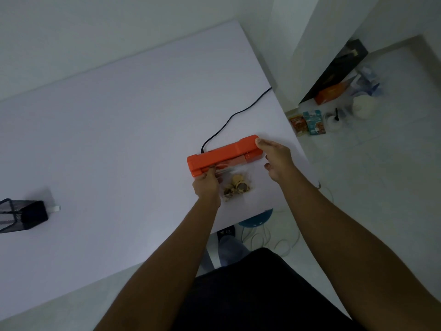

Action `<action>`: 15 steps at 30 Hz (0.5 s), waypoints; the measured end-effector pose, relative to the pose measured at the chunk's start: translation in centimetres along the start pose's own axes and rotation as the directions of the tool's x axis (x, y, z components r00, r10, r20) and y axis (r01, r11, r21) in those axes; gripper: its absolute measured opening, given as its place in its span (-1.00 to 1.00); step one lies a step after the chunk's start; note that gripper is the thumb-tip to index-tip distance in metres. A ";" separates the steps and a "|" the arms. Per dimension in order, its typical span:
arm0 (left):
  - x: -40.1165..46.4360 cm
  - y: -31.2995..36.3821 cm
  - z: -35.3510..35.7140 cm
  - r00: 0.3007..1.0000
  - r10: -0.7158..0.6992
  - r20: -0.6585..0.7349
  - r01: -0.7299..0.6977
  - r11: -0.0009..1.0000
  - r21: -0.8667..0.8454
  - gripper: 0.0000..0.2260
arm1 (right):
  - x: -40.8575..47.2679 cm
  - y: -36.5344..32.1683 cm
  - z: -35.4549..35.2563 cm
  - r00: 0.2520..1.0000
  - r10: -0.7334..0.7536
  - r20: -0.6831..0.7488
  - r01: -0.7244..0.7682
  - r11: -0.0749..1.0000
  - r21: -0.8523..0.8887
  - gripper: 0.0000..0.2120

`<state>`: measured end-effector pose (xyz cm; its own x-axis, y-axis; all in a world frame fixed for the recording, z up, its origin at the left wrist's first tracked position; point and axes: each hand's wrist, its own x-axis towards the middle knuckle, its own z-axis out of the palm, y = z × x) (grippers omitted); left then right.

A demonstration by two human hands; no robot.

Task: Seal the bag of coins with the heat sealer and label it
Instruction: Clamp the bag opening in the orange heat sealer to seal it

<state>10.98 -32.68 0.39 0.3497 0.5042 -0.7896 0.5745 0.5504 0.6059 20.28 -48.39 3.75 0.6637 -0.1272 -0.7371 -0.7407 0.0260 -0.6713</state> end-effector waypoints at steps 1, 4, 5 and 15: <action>0.0 0.0 0.0 1.000 -0.002 0.003 0.002 1.000 -0.001 -0.79 | -0.2 -0.1 0.1 1.000 -0.018 -0.003 0.018 1.000 -0.008 -0.71; -0.3 0.3 0.0 1.000 -0.010 0.011 0.010 1.000 -0.005 -0.80 | -1.1 -0.1 0.3 0.997 -0.073 0.009 0.073 0.997 -0.022 -0.62; -0.3 0.4 0.0 1.000 -0.011 0.010 0.011 1.000 -0.003 -0.79 | -1.6 0.0 0.2 0.995 -0.099 0.026 0.099 0.995 -0.016 -0.62; 0.1 0.3 0.2 0.999 -0.038 -0.036 0.039 0.999 0.033 -0.75 | -6.4 -1.6 1.1 0.837 -0.452 0.307 0.490 0.870 -0.054 -0.70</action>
<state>11.31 -32.58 0.50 0.3009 0.5068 -0.8079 0.6114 0.5476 0.5712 17.34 -46.54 9.42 0.9227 0.1863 -0.3376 -0.3253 -0.0937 -0.9409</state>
